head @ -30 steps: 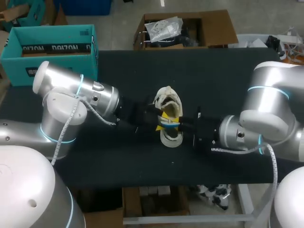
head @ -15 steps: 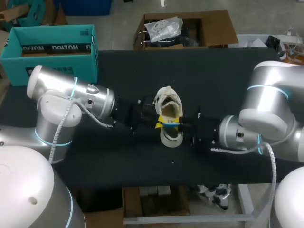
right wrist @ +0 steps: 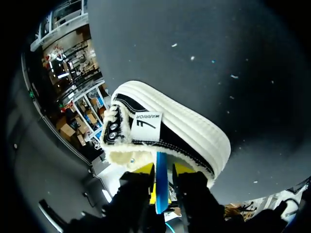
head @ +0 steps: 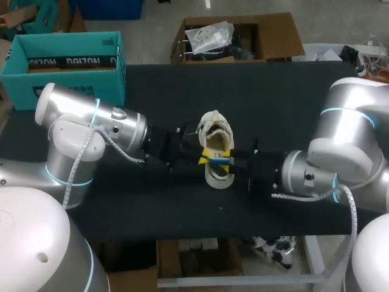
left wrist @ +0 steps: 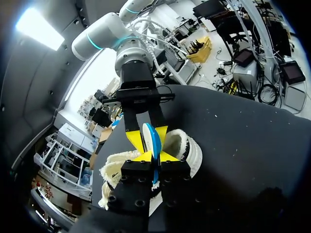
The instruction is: Open the shoe tongue, take the insole out of the shoe, put the insole back into the shoe, and pack the shoe into the shoebox
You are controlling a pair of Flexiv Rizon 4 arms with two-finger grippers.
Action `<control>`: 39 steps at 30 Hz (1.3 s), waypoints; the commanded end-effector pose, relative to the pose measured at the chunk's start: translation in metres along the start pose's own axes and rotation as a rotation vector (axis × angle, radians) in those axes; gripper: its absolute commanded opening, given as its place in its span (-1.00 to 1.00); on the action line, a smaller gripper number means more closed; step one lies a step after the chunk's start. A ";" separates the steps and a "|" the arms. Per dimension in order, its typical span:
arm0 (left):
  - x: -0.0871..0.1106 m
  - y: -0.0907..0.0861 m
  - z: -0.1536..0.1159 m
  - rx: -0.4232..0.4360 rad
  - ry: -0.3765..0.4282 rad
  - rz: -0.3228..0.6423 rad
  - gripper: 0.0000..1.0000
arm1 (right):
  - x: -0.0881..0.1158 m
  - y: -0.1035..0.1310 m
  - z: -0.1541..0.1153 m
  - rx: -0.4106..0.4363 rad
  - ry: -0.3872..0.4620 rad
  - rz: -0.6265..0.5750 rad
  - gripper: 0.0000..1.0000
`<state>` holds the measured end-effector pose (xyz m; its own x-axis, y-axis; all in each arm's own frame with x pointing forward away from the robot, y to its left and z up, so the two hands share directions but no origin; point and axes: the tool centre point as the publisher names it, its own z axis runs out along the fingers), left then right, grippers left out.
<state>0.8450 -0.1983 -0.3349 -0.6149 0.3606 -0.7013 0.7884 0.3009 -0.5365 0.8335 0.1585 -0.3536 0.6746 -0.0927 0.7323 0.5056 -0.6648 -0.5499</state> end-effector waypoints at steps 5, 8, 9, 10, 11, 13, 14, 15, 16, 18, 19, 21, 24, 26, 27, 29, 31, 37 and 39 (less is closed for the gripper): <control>0.001 0.003 0.005 -0.001 -0.004 0.001 -1.00 | -0.003 -0.009 -0.007 -0.002 0.027 -0.005 -0.76; 0.001 0.005 0.006 -0.011 -0.004 0.000 -1.00 | -0.003 -0.008 -0.004 0.005 0.027 -0.011 -1.00; 0.000 0.006 0.006 -0.013 -0.005 -0.001 -1.00 | -0.004 -0.007 -0.001 0.007 0.024 -0.014 -1.00; 0.000 0.007 0.007 -0.014 -0.013 -0.002 -1.00 | -0.004 -0.005 0.001 0.016 0.024 -0.014 -1.00; 0.000 0.008 0.007 -0.011 -0.020 -0.004 -1.00 | -0.005 -0.004 0.003 0.018 0.025 -0.015 -1.00; -0.001 0.009 0.007 -0.011 -0.029 0.001 -1.00 | -0.006 0.000 0.008 0.030 0.031 -0.017 -1.00; -0.001 0.010 0.008 -0.011 -0.031 0.001 -1.00 | -0.007 0.001 0.009 0.030 0.031 -0.017 -1.00; -0.002 0.012 0.009 -0.012 -0.033 0.002 -1.00 | -0.007 0.002 0.011 0.030 0.033 -0.021 -1.00; -0.002 0.013 0.009 -0.013 -0.034 0.001 -1.00 | -0.007 0.004 0.013 0.029 0.033 -0.023 -1.00; -0.002 0.016 0.011 -0.019 -0.036 -0.002 -1.00 | -0.007 0.007 0.016 0.025 0.035 -0.026 -1.00; -0.002 0.017 0.012 -0.020 -0.036 -0.003 -1.00 | -0.007 0.008 0.016 0.024 0.038 -0.027 -1.00; -0.002 0.017 0.014 -0.023 -0.033 -0.007 -1.00 | -0.007 0.010 0.017 0.012 0.037 -0.031 -1.00; -0.001 0.014 0.015 -0.012 -0.024 -0.006 -0.65 | -0.006 0.013 0.017 -0.009 0.034 -0.031 -1.00; -0.001 0.011 0.014 -0.006 -0.021 -0.001 -0.36 | -0.006 0.015 0.016 -0.020 0.030 -0.034 -1.00; -0.001 0.010 0.013 -0.002 -0.020 0.000 -0.33 | -0.005 0.015 0.016 -0.022 0.029 -0.035 -1.00; -0.001 0.009 0.012 0.001 -0.022 0.000 -0.41 | -0.004 0.016 0.016 -0.022 0.029 -0.036 -1.00; -0.001 0.009 0.012 0.000 -0.022 0.000 -0.52 | -0.003 0.016 0.016 -0.023 0.029 -0.038 -1.00; 0.000 0.009 0.013 -0.011 -0.016 -0.005 -1.00 | -0.002 0.015 0.015 -0.020 0.029 -0.038 -1.00; 0.000 0.009 0.013 -0.012 -0.015 -0.006 -1.00 | -0.003 0.014 0.011 -0.020 0.032 -0.034 -0.95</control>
<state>0.8532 -0.2062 -0.3450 -0.6181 0.3481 -0.7048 0.7854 0.3105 -0.5355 0.8469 0.1577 -0.3673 0.6450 -0.0860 0.7593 0.5205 -0.6781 -0.5189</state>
